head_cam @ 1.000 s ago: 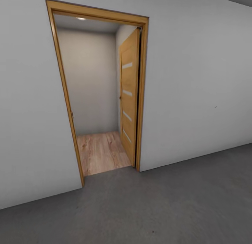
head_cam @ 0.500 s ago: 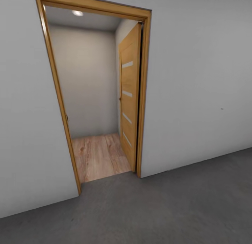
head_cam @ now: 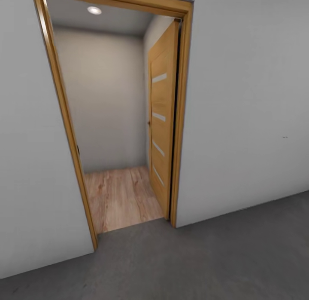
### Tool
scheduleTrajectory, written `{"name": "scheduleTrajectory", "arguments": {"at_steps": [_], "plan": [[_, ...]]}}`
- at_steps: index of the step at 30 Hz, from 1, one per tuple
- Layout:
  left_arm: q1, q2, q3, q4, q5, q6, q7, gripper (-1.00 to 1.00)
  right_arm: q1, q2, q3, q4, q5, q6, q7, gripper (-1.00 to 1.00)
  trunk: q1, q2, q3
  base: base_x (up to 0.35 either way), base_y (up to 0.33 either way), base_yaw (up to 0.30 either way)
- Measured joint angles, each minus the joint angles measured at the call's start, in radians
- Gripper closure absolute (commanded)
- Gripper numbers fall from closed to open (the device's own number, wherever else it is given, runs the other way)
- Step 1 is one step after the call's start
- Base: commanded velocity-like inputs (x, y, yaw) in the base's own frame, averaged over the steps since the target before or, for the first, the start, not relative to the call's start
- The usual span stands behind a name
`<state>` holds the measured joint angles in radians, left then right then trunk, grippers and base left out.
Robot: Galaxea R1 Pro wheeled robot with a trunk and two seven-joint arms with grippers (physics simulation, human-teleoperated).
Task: Move the two storage containers from the living room to the garage. In the garage, place one container on the floor and stack the other container on top of it (either order is fine).
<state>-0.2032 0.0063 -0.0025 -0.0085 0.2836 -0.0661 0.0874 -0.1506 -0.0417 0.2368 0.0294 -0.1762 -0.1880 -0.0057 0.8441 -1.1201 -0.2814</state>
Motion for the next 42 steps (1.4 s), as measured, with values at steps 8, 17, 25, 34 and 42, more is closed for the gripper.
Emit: {"name": "scheduleTrajectory", "arguments": {"at_steps": [8,17,25,34,42], "plan": [[0.000,0.000,-0.001,0.000,-0.001,0.000,0.000,-1.00,0.000,0.000,0.000,0.000,0.000,-0.001,0.000,-1.00,0.000,0.000,0.000,0.321,0.000,0.262],[0.000,-0.001,-0.001,0.000,-0.002,0.000,0.000,-1.00,0.000,0.000,0.000,0.001,0.000,-0.001,0.000,-1.00,0.000,0.000,0.000,0.321,-0.071,0.272],[0.000,-0.002,-0.001,0.000,-0.002,0.000,0.000,-1.00,0.000,0.000,0.000,0.001,0.000,-0.002,0.000,-1.00,0.000,0.000,0.000,0.320,-0.130,0.207],[0.000,-0.001,-0.001,0.000,-0.001,0.001,0.000,-1.00,0.000,-0.003,0.001,0.000,0.012,-0.006,0.000,-1.00,0.000,0.000,0.000,0.320,-0.131,0.009],[0.000,0.001,0.000,0.000,0.000,0.006,0.000,-1.00,0.000,-0.002,0.000,0.001,0.004,-0.005,0.000,-1.00,0.000,0.000,0.000,0.320,-0.051,0.000]]}}
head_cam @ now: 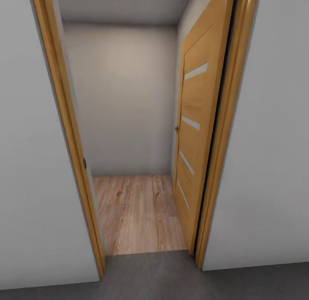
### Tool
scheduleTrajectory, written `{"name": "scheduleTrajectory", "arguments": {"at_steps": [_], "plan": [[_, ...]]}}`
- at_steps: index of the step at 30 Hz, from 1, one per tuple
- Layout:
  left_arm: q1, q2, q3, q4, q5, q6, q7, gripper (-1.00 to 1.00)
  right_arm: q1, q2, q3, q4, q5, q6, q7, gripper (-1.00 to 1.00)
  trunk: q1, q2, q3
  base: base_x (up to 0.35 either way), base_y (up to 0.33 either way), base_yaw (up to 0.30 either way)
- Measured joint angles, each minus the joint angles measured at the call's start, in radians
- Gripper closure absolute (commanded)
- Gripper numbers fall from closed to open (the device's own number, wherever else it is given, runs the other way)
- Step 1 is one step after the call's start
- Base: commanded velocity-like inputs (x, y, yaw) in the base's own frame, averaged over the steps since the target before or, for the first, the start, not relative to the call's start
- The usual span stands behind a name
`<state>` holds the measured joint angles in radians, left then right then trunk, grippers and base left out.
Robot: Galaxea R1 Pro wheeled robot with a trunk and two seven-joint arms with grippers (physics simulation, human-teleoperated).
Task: Move the two storage containers from the living room to the garage. In the garage, place one container on the floor and stack the other container on top of it (either order is fine).
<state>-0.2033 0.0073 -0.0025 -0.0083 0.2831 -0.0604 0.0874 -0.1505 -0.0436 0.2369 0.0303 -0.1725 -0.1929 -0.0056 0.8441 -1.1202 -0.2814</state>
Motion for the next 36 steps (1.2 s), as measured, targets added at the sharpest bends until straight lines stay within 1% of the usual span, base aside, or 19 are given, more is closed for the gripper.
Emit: {"name": "scheduleTrajectory", "arguments": {"at_steps": [5,18,36], "plan": [[0.000,0.000,0.000,0.000,0.001,-0.001,0.000,-1.00,0.000,0.004,0.001,0.000,-0.001,0.010,0.000,-1.00,0.000,0.000,0.000,0.320,-0.002,0.040],[0.000,0.000,0.000,0.000,0.001,-0.001,0.000,-1.00,0.000,0.005,0.000,0.000,0.003,0.010,-0.001,-1.00,0.000,0.000,0.000,0.321,0.000,0.236],[0.000,-0.001,-0.001,0.000,0.000,-0.001,0.000,-1.00,0.000,0.000,0.000,0.000,0.002,0.001,0.000,-1.00,0.000,0.000,0.000,0.322,0.000,0.017]]}}
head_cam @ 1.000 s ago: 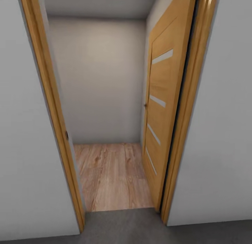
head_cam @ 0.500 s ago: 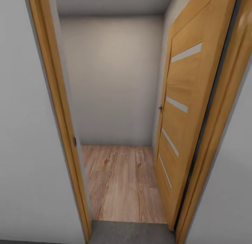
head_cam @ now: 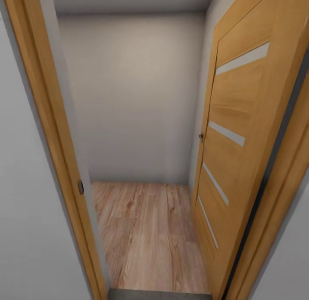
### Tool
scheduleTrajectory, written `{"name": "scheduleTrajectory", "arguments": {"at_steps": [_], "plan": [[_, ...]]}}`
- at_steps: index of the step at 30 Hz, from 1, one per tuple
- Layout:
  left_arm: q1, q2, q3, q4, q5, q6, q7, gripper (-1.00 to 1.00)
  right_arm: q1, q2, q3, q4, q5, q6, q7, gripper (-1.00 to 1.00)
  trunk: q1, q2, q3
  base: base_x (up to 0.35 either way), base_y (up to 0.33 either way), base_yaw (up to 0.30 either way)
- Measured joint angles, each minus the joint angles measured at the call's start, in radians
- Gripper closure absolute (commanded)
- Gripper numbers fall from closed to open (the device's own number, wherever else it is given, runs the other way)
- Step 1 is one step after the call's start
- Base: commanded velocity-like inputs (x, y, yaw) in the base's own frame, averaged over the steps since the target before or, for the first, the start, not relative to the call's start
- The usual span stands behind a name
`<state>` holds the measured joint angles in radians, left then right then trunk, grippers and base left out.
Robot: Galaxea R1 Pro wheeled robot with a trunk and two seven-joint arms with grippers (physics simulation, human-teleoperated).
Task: Move the two storage containers from the living room to the garage. In the garage, place one container on the floor and stack the other container on top of it (either order is fine).
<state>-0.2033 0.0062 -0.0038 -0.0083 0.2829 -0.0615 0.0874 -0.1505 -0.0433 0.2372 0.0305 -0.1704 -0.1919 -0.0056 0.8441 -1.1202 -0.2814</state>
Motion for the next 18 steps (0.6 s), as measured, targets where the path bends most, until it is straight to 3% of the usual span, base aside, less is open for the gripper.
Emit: {"name": "scheduleTrajectory", "arguments": {"at_steps": [18], "plan": [[0.000,0.000,0.000,0.000,-0.001,0.000,0.000,-1.00,0.000,0.005,0.001,0.000,0.000,0.002,0.000,-1.00,0.000,0.000,0.000,0.321,-0.008,0.000]]}}
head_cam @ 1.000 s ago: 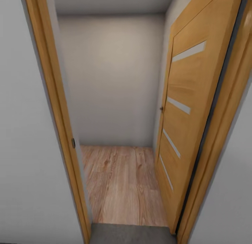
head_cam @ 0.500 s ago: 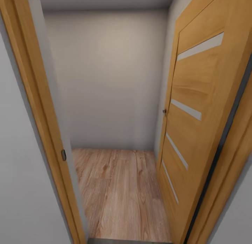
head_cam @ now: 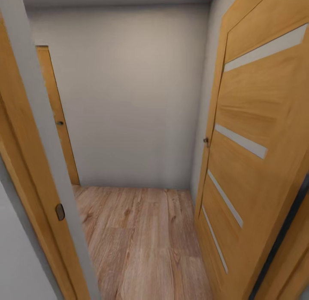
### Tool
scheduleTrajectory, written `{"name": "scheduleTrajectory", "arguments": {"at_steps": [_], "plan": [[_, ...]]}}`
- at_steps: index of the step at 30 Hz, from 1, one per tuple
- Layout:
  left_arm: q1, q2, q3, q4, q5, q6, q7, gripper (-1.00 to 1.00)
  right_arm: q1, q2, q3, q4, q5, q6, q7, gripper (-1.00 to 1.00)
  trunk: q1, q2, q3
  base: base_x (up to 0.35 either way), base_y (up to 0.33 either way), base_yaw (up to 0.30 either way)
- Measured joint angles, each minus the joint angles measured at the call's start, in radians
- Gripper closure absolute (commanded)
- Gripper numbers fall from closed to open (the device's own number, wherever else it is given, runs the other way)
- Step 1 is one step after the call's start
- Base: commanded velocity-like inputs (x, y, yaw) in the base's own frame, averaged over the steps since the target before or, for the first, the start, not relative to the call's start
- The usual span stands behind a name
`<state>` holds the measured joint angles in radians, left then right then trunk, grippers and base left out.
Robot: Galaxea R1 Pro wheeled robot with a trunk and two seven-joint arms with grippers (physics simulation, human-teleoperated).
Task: Move the two storage containers from the living room to the garage. In the garage, place one container on the floor and stack the other container on top of it (either order is fine).
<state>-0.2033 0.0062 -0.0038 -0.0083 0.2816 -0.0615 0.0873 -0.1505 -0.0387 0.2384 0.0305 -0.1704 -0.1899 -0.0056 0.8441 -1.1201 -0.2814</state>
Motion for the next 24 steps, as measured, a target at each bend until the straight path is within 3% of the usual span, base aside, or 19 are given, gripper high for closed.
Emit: {"name": "scheduleTrajectory", "arguments": {"at_steps": [24], "plan": [[0.000,0.001,0.000,0.000,0.000,0.000,0.000,-1.00,0.000,-0.002,0.000,0.000,0.003,-0.002,0.000,-1.00,0.000,0.000,0.000,0.305,-0.133,0.000]]}}
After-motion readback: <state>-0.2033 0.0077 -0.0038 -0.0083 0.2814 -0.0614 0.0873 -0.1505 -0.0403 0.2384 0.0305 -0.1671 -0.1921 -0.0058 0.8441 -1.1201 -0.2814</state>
